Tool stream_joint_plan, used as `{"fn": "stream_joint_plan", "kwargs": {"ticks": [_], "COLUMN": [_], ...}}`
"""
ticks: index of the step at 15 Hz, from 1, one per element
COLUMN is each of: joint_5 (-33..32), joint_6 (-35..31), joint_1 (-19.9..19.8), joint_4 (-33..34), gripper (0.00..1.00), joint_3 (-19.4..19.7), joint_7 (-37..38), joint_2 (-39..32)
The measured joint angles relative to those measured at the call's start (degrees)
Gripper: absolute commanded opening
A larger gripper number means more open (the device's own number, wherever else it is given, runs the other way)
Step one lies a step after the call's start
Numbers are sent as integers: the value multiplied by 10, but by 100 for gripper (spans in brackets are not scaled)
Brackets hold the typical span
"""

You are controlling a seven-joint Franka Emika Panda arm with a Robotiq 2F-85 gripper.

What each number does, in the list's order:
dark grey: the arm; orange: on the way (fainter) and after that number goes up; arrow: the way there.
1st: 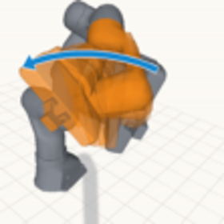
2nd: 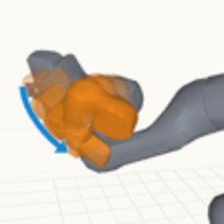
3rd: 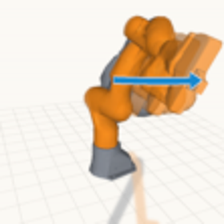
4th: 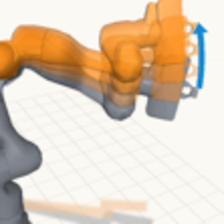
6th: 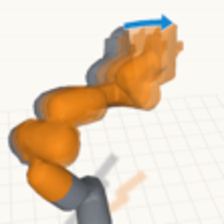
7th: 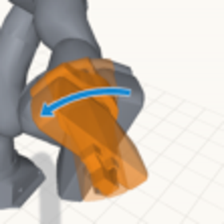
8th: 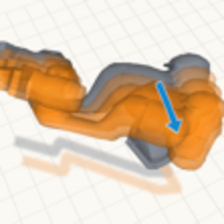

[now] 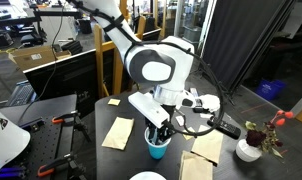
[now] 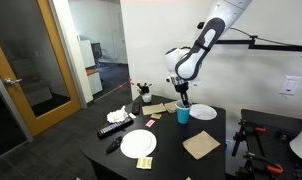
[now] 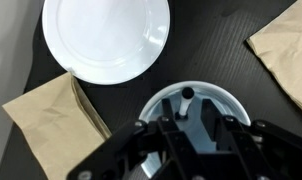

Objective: Remove the pen from the cup and put it on the table

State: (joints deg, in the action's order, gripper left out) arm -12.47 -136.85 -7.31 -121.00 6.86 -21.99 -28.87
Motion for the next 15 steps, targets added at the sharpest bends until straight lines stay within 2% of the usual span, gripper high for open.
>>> {"fn": "stream_joint_plan", "kwargs": {"ticks": [1,10,15], "joint_5": [0,-1,-1], "joint_6": [4,16,26], "joint_1": [1,4,8], "joint_4": [3,18,20], "gripper": [0,3,3], "joint_3": [0,-1,-1], "joint_7": [0,0,9], "joint_2": [-2,-10,12]}}
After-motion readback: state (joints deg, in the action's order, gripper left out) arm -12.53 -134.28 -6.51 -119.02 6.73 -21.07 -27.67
